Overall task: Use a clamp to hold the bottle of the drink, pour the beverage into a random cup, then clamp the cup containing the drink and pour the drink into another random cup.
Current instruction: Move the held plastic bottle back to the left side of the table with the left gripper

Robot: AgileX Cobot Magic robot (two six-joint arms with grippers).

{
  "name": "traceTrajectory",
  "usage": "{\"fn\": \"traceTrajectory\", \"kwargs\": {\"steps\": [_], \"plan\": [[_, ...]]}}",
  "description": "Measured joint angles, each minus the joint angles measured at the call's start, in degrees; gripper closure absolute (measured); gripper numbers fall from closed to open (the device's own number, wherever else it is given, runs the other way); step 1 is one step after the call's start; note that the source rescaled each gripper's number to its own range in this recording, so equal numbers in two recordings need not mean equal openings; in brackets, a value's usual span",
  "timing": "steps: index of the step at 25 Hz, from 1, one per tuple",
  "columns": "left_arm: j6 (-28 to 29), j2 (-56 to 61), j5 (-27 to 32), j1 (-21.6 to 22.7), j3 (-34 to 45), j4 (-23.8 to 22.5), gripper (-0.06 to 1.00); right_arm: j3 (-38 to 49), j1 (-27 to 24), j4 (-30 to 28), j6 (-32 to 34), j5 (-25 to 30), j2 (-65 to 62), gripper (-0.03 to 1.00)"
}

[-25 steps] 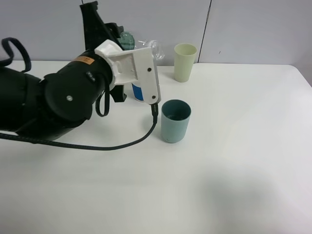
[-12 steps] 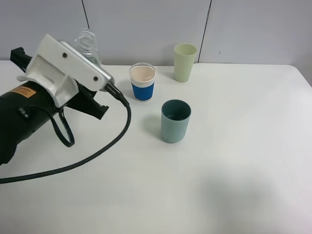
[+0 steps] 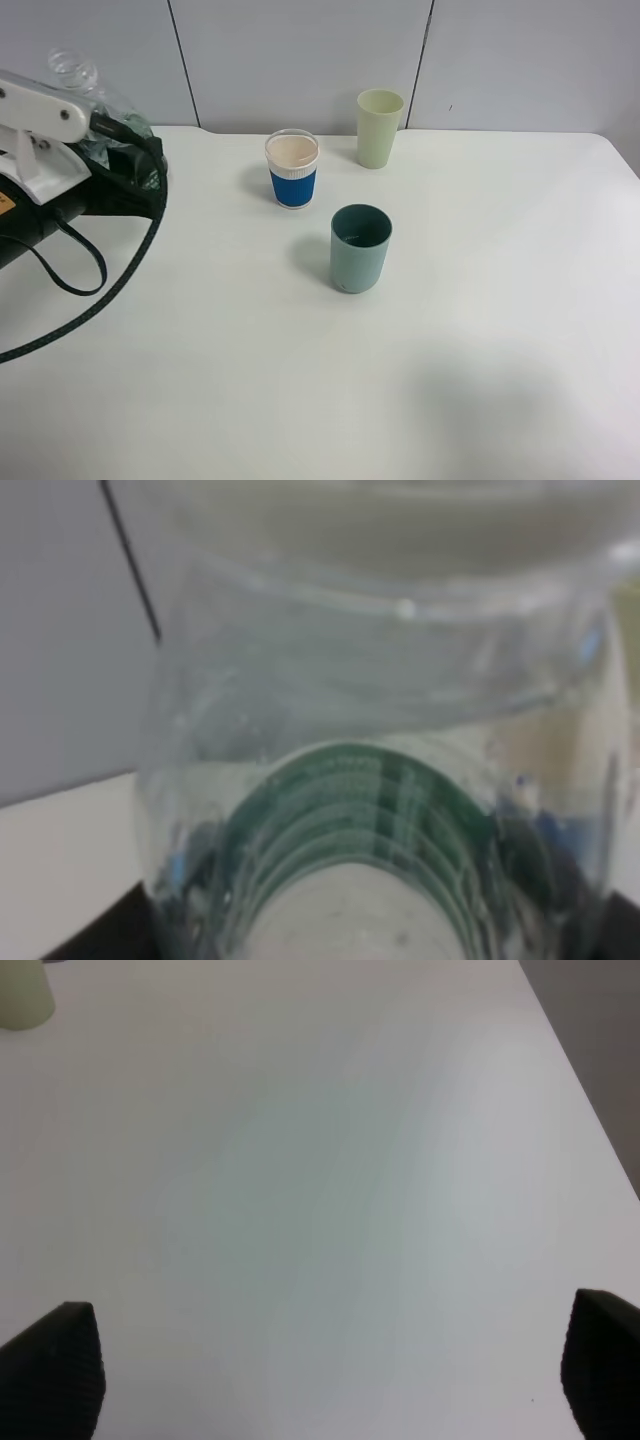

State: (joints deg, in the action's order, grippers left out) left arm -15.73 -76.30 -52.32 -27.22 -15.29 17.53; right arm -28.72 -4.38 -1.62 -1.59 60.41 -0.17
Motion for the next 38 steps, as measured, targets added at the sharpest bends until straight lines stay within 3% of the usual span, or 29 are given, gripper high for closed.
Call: {"fn": "traceTrajectory", "kwargs": {"steps": [6, 11, 20, 38], "plan": [[6.86, -2.29, 0.27, 11.81, 0.02, -12.85, 0.90, 0.00, 0.00, 0.00, 0.00, 0.00, 0.00, 0.27], [13.45, -8.50, -2.79, 17.11, 0.20, -17.53, 0.90, 0.00, 0.00, 0.00, 0.00, 0.00, 0.00, 0.27], [15.73, -21.47, -11.37, 17.82, 0.14, -20.83, 0.90, 0.00, 0.00, 0.00, 0.00, 0.00, 0.00, 0.27], [15.73, -29.67, -15.41, 17.82, 0.14, -23.38, 0.90, 0.00, 0.00, 0.00, 0.00, 0.00, 0.00, 0.27]]}}
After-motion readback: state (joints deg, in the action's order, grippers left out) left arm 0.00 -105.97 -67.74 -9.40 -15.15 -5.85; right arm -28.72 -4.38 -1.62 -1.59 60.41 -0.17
